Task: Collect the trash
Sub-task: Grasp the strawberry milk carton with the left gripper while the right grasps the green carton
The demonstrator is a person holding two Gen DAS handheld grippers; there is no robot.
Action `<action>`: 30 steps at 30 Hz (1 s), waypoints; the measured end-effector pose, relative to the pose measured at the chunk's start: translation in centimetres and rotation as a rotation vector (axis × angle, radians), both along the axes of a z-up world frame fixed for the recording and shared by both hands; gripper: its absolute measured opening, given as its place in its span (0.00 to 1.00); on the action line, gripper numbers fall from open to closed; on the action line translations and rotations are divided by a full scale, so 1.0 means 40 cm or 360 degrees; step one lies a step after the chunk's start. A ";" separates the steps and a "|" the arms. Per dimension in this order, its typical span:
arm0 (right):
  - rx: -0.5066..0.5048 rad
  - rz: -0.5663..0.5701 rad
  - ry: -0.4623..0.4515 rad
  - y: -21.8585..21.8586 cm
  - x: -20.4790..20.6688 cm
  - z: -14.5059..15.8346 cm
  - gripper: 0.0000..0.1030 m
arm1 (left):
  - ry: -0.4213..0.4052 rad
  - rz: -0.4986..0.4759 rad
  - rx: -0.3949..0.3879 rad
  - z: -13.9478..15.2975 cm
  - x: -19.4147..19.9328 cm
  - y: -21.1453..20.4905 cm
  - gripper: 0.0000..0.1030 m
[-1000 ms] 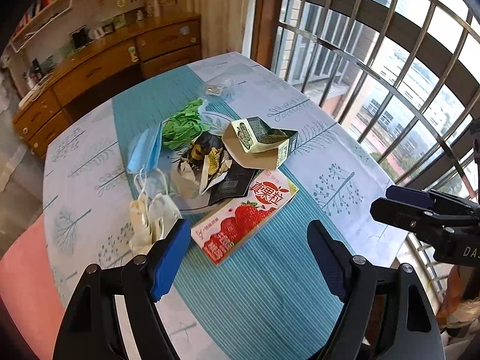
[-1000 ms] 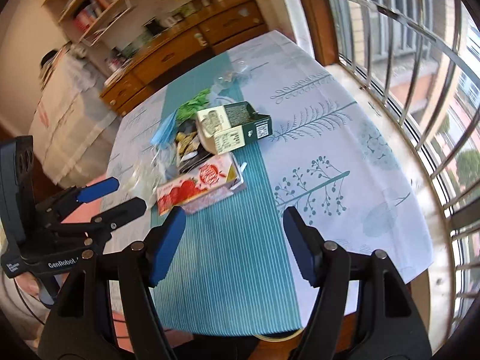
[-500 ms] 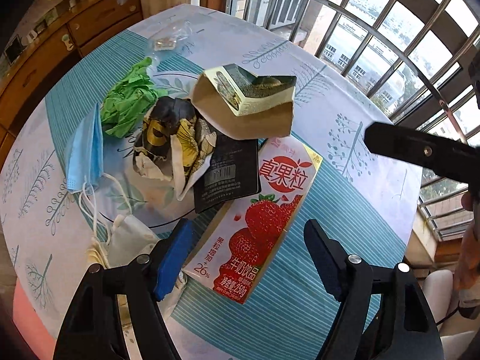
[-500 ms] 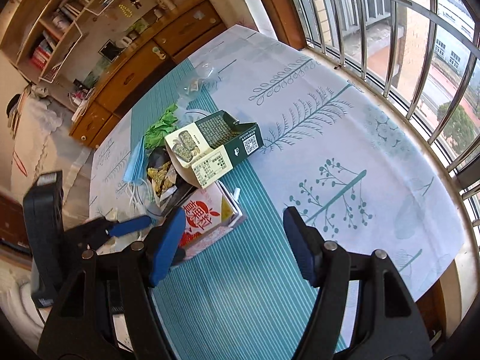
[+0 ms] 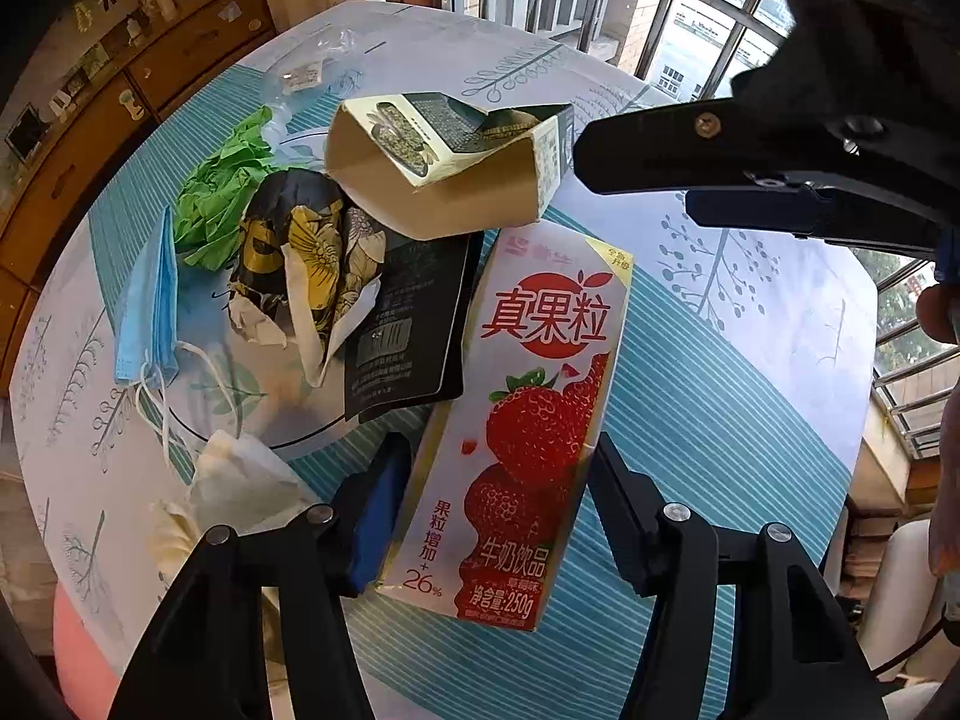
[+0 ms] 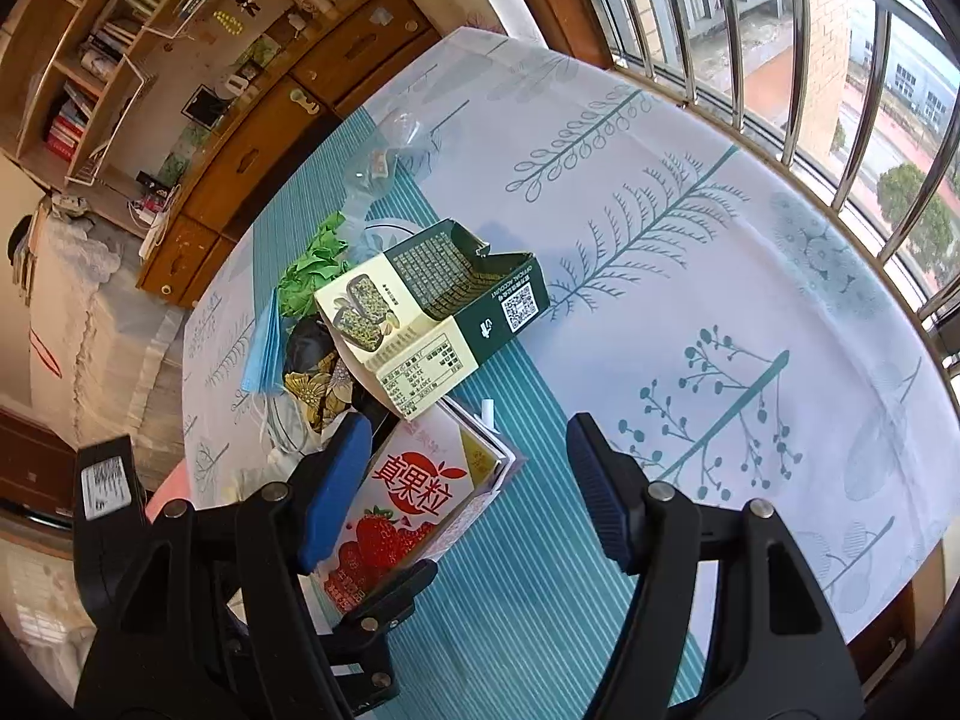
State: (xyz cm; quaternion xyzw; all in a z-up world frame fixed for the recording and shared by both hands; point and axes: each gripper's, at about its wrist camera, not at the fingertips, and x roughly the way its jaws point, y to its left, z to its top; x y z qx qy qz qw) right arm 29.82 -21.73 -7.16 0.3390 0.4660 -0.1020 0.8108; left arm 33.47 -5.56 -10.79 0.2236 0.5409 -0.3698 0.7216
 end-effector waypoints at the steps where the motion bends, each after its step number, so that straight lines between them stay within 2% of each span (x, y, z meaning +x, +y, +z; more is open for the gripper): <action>1: 0.0038 -0.0014 -0.0005 -0.006 0.002 -0.006 0.63 | 0.0002 0.0020 -0.0005 0.001 -0.003 0.005 0.57; 7: 0.0329 -0.0145 -0.0056 -0.038 0.041 -0.046 0.63 | 0.0021 0.0131 -0.0051 0.020 -0.006 0.047 0.55; 11: 0.0577 -0.0326 -0.0035 -0.066 0.077 -0.113 0.63 | 0.0022 0.0165 -0.0058 0.027 -0.006 0.068 0.55; 16: 0.0756 -0.0502 -0.0070 -0.081 0.120 -0.185 0.61 | 0.0028 0.0197 -0.0076 0.036 -0.003 0.061 0.54; 17: 0.0765 -0.0511 -0.0077 -0.081 0.126 -0.192 0.56 | 0.0025 0.0202 -0.0080 0.039 -0.003 0.065 0.54; 18: 0.0773 -0.0500 -0.0075 -0.079 0.134 -0.195 0.35 | 0.0022 0.0207 -0.0082 0.044 0.002 0.068 0.54; 19: 0.0771 -0.0482 -0.0077 -0.076 0.139 -0.196 0.29 | 0.0021 0.0214 -0.0086 0.048 0.002 0.073 0.54; 22: 0.0699 -0.0407 -0.0095 -0.071 0.134 -0.170 0.23 | 0.0025 0.0247 -0.0101 0.063 0.004 0.095 0.52; 27: 0.0566 -0.0308 -0.0116 -0.101 0.053 -0.091 0.23 | 0.0010 0.0293 -0.0122 0.112 -0.028 0.119 0.52; 30: 0.0466 -0.0238 -0.0078 -0.130 -0.008 -0.049 0.23 | -0.0026 0.0327 -0.0120 0.140 -0.070 0.136 0.52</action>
